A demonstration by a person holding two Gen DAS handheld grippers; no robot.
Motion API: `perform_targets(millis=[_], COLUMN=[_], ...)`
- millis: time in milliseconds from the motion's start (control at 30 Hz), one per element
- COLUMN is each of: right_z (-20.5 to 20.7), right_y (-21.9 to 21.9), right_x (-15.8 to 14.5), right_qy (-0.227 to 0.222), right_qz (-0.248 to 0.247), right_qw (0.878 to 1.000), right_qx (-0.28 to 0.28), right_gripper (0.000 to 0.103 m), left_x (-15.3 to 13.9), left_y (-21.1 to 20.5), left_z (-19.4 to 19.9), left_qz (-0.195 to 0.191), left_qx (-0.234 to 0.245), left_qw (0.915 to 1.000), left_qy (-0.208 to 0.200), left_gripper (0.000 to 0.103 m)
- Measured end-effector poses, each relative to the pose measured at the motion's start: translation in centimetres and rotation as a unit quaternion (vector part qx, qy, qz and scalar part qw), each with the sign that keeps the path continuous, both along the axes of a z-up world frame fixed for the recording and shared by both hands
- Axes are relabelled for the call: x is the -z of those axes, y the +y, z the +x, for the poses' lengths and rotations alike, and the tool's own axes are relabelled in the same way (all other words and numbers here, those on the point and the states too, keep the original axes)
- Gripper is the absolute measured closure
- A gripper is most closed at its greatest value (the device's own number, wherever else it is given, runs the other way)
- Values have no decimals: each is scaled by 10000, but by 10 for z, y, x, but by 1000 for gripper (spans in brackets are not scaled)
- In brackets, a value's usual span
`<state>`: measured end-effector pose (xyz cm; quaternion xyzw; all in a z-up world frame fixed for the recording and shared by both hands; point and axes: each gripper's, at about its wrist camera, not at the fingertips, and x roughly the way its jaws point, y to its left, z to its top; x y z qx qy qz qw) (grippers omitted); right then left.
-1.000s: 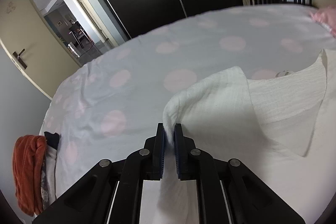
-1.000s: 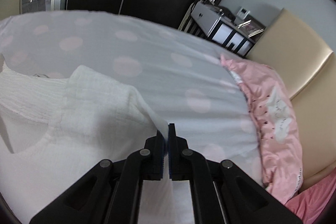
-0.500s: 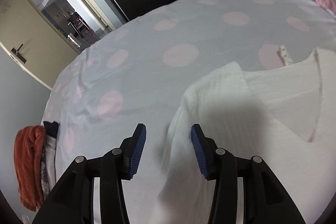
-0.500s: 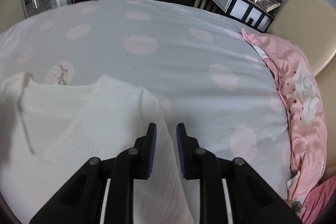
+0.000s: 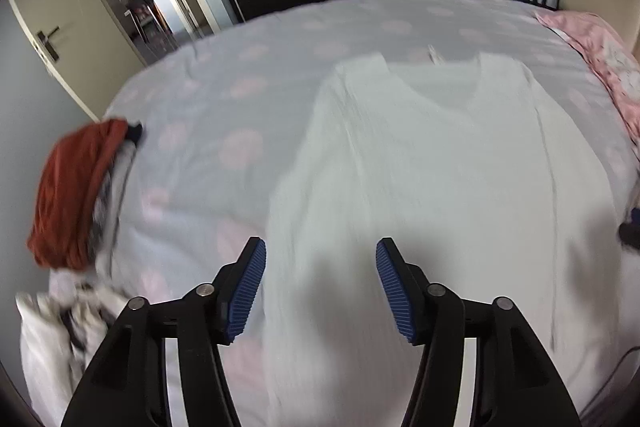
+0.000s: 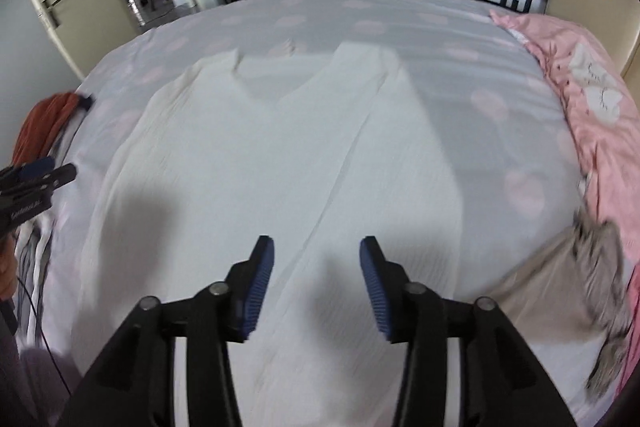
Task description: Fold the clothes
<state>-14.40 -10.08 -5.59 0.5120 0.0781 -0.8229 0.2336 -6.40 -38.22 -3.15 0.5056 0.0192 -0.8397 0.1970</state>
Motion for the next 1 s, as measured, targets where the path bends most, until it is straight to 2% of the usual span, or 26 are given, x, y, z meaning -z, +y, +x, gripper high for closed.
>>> perform_targets(millis=[133, 267, 400, 500, 533, 567, 600, 667, 767, 833, 1000], right_z=[63, 92, 91, 88, 87, 86, 85, 84, 83, 80, 53], right_y=[-6, -17, -19, -23, -25, -25, -26, -25, -25, -23, 6], right_x=[28, 52, 79, 93, 96, 98, 100, 99, 92, 77, 13], right_qy=[-166, 42, -170, -265, -265, -218, -181, -155, -55, 119, 474], right_qz=[-41, 72, 159, 283, 342, 446, 530, 584, 725, 859, 1001], right_qw=[9998, 9999, 9996, 9991, 9988, 9983, 9978, 9973, 9962, 9949, 9896], right_qx=[-101, -106, 127, 187, 220, 297, 361, 425, 478, 523, 913], right_gripper=[58, 58, 58, 58, 62, 73, 78, 88, 97, 98, 99], left_x=[11, 17, 19, 29, 33, 37, 39, 42, 42, 42, 41], left_y=[24, 36, 36, 25, 21, 17, 13, 9, 3, -1, -17], left_z=[40, 63, 74, 74, 72, 70, 70, 67, 63, 60, 53], left_qz=[-8, 133, -148, 9, 124, 266, 377, 471, 538, 561, 567], left_qx=[-29, 86, 178, 137, 104, 76, 65, 54, 20, -10, -255], left_qw=[9999, 9986, 9968, 9969, 9971, 9971, 9966, 9959, 9949, 9945, 9942], left_qy=[144, 499, 766, 772, 737, 716, 726, 772, 850, 885, 879], left_gripper=[44, 44, 44, 44, 44, 44, 44, 44, 44, 44, 44])
